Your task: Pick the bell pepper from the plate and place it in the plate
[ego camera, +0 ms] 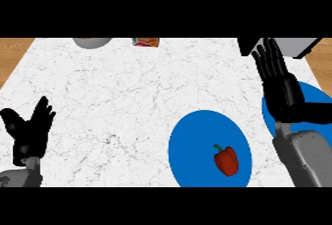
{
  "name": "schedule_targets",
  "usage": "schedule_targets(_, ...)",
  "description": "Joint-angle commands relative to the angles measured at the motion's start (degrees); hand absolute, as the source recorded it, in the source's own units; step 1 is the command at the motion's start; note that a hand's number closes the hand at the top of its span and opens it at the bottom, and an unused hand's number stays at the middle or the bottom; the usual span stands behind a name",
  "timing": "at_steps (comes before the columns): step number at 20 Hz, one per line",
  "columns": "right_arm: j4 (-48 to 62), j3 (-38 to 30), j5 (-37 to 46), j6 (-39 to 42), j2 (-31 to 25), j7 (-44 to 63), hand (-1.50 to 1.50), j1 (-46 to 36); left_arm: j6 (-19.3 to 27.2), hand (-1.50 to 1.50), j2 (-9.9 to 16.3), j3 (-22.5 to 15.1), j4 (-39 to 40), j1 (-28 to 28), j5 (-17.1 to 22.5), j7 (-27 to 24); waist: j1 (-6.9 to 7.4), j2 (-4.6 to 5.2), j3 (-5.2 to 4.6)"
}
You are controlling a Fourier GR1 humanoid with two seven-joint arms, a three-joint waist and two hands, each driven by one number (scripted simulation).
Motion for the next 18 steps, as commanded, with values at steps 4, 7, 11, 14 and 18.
schedule_targets(4,-4.9,9.6,-7.7,22.0,-3.3,5.2,1.5,1.7,-2.8,0.0,-0.3,-3.9,-1.8,-0.8,-2.1,-1.6,-1.43,0.12,2.79)
schedule_targets(7,-8.9,10.5,12.9,19.3,-16.5,0.5,1.5,-6.2,-2.8,0.0,-1.7,-6.2,-0.6,-0.1,-3.3,-1.4,-3.64,-3.13,1.12)
schedule_targets(11,-9.2,15.2,29.8,12.1,-18.7,-10.7,1.5,0.8,-2.5,0.0,-3.1,-8.2,-1.9,0.6,-4.4,-2.0,-3.69,-0.28,2.88)
schedule_targets(14,1.3,12.2,10.4,15.2,-8.1,-17.6,1.5,15.1,-1.6,0.0,-4.3,-10.2,-5.0,1.7,-5.2,-0.7,-2.44,0.8,3.23)
schedule_targets(18,5.4,13.5,4.4,31.9,-9.5,-32.2,-1.5,16.1,-0.8,0.0,-6.2,-12.1,-3.6,0.7,-7.1,-1.8,-1.61,0.73,2.98)
